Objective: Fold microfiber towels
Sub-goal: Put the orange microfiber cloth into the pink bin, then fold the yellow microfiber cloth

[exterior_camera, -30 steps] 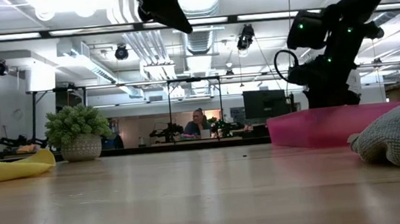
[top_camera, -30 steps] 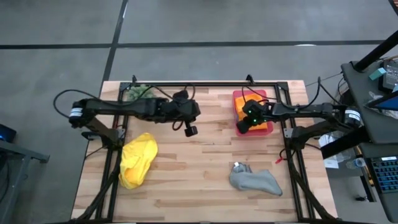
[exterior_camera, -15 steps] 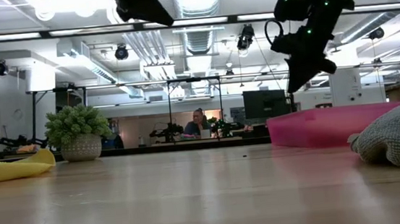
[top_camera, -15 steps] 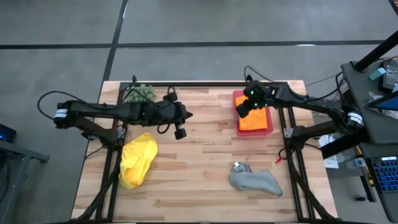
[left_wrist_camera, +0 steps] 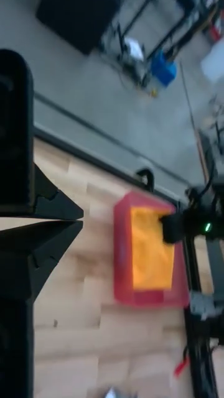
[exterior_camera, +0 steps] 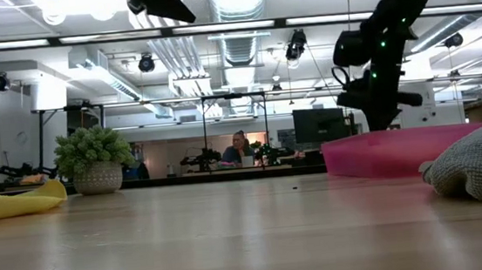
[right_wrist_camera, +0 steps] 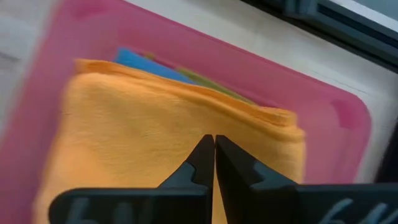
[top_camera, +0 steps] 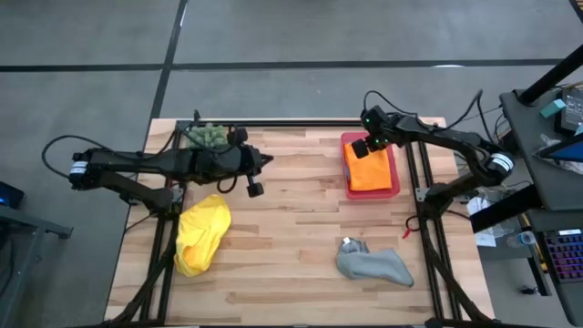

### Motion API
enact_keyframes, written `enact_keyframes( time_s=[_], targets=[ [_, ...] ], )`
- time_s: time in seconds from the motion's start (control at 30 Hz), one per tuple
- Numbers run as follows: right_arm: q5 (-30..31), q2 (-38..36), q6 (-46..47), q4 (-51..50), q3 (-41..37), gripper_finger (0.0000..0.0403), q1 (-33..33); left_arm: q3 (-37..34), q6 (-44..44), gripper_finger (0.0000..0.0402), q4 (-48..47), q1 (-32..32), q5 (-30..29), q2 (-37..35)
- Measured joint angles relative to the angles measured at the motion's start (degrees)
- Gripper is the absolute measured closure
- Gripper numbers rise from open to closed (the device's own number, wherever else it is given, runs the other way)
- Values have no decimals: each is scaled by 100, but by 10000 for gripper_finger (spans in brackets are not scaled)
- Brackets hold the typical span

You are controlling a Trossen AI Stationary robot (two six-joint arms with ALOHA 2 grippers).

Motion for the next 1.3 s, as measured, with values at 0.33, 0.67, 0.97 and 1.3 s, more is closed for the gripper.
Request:
enact_keyframes(
  time_s=[0.33, 0.67, 0.97, 1.3],
  targets=[
    [306, 645, -186, 195, -21, 394, -87, -95, 149, 402, -6, 33, -394, -370],
    [300, 541, -254, 302, -21, 394, -80, -113, 149, 402, -5, 33, -414, -408],
    [288, -566, -202, 153, -21, 394, 46, -120, -34, 402, -3, 31, -482, -367],
    [248, -1696, -227, 390, -53, 394, 1314, -256, -1082, 402, -68, -226, -283, -40]
  ],
)
